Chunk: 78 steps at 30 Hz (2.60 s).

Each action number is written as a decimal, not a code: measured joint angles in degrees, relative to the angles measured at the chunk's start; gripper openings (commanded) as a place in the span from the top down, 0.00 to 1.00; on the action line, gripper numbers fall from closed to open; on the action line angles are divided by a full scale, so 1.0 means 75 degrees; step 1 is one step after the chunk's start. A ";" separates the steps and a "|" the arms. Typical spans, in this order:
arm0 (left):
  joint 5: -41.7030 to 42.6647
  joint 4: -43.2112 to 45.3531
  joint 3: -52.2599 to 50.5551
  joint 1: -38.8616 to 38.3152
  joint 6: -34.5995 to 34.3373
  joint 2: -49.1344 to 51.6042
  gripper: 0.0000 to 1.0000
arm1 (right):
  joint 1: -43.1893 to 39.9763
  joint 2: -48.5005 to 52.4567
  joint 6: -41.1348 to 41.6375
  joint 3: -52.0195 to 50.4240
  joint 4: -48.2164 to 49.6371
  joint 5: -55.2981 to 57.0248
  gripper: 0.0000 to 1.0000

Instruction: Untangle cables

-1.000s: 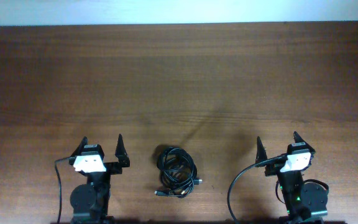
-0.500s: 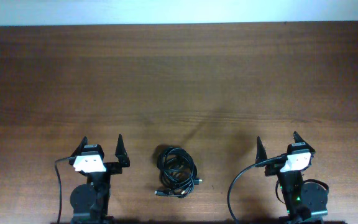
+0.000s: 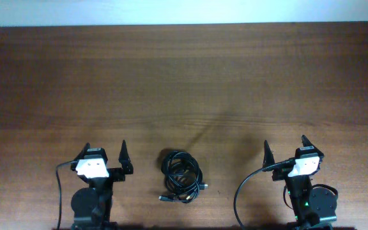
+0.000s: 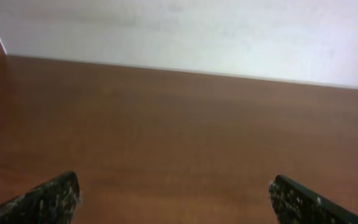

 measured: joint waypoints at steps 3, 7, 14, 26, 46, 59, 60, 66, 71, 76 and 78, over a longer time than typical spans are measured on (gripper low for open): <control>0.0000 -0.0586 0.0274 0.0000 0.0105 0.0000 0.01 | 0.0000 0.0000 0.0003 0.0000 0.0000 0.0000 0.01; 0.0000 -0.1005 0.0653 0.0000 0.0213 0.0085 0.01 | 0.0000 0.0000 -0.0003 0.0000 0.0000 0.0000 0.01; 0.0000 -0.1204 0.1227 0.0000 0.0219 0.0965 0.01 | 0.0000 0.0000 -0.0003 0.0000 0.0000 0.0000 0.01; 0.0009 -0.1719 0.2597 0.0000 0.0571 0.3319 0.01 | 0.0000 0.0000 0.0000 0.0000 0.0000 0.0000 0.01; 0.0764 -0.3544 0.5082 -0.0297 0.0635 0.7944 0.01 | 0.0000 0.0000 -0.0003 0.0000 0.0000 -0.0003 0.01; 0.1122 -0.3856 0.6108 -0.1585 0.0656 0.9547 0.01 | 0.0000 0.0000 0.0000 0.0000 0.0000 0.0000 0.01; 0.1186 -0.3920 0.6184 -0.1635 0.0656 0.9611 0.01 | 0.0000 0.0000 0.0000 0.0000 0.0000 0.0000 0.01; 0.1679 -0.4683 0.6543 -0.1964 0.0659 0.9806 0.01 | 0.0000 0.0000 -0.0003 0.0000 0.0000 0.0000 0.01; 0.2159 -0.5278 0.6572 -0.2186 0.0650 0.9806 0.01 | 0.0000 0.0000 0.0000 0.0000 0.0000 0.0000 0.01; 0.2259 -0.5342 0.6575 -0.2212 0.0650 0.9865 0.01 | 0.0000 0.0000 0.0006 0.0000 0.0000 0.0000 0.01; 0.2282 -0.5458 0.6580 -0.2218 0.0647 0.9996 0.01 | 0.0000 0.0000 -0.0003 0.0000 0.0000 0.0000 0.01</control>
